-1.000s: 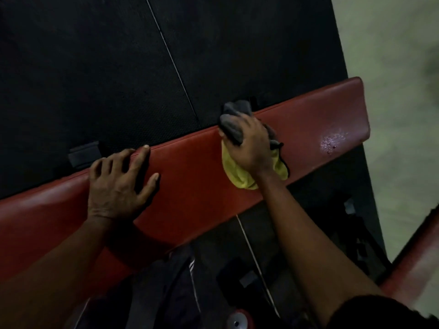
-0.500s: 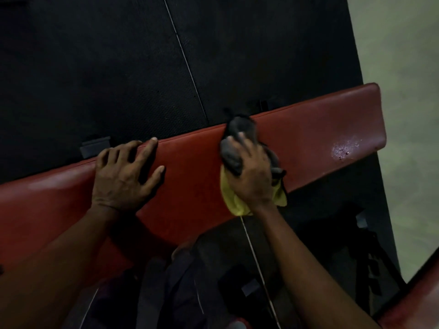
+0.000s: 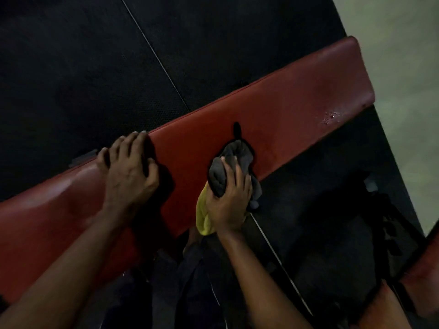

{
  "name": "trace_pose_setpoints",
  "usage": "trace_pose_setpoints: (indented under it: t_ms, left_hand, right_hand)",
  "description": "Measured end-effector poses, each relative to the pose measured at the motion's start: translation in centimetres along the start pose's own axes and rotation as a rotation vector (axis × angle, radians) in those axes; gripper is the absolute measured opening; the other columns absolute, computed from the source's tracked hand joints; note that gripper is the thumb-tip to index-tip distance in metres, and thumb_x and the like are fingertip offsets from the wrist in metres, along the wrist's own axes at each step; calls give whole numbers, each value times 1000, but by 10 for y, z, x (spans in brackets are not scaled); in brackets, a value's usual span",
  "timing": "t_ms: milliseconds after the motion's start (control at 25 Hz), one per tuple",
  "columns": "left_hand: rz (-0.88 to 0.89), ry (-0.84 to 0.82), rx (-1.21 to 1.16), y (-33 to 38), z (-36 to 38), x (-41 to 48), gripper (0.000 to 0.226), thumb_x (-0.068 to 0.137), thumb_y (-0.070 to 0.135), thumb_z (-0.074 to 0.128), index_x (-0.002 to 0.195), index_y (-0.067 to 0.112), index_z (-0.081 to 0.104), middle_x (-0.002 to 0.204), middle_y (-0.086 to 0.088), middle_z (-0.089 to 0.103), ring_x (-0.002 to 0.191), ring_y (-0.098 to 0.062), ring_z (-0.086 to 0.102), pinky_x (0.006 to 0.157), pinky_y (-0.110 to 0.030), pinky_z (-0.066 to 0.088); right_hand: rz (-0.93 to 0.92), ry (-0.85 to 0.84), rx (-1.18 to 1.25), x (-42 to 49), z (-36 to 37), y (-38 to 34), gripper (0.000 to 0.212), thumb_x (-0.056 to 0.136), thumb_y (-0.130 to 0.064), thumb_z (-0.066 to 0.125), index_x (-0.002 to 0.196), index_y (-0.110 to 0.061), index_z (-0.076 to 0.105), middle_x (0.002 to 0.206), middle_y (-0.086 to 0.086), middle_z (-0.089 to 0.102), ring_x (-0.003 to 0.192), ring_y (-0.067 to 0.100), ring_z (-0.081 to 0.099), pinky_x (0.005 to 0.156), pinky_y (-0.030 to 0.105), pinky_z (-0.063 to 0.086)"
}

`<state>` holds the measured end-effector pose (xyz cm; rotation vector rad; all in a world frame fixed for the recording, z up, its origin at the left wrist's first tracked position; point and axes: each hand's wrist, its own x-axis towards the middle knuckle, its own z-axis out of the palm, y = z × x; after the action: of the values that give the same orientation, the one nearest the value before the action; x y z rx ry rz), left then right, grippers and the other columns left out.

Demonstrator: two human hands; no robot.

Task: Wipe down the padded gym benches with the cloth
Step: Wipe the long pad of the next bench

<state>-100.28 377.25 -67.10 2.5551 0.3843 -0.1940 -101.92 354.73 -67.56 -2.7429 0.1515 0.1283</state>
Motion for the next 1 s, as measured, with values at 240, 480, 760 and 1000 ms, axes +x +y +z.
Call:
trace_pose_setpoints:
  t_ms: [240,480,760,1000]
  left_hand:
    - [124,-55,86,67,36,68,52,103,43,37,149,18,40,135,-17,53,123,-34,49,104,-50,34]
    - [102,-2,133,66,43,66,54,102,46,40,148,19,44,133,-16,55,118,-35,50,99,-50,37]
    - [106,8,159,63,48,68,58,99,51,35,146,19,47,133,-16,56,118,-35,52,96,-50,39]
    - [154,-17,207,60,47,68,62,101,61,33,152,27,38,141,-9,50,123,-30,48,97,-47,37]
  right_hand:
    - [588,431,424,39,-1,3,56,99,-43,58,151,-26,44,160,-3,36,146,18,37,112,38,42]
    - [808,460,572,65,-12,25,66,98,-46,61,155,-22,38,158,1,40,141,20,45,97,18,35]
    - [364,107,95,67,-25,21,75,86,-18,70,154,-27,41,167,-2,24,153,24,25,124,38,20]
    - [-150,-97,-112,154,-33,8,70,89,-48,59,154,-30,40,164,-2,31,147,32,35,124,48,24]
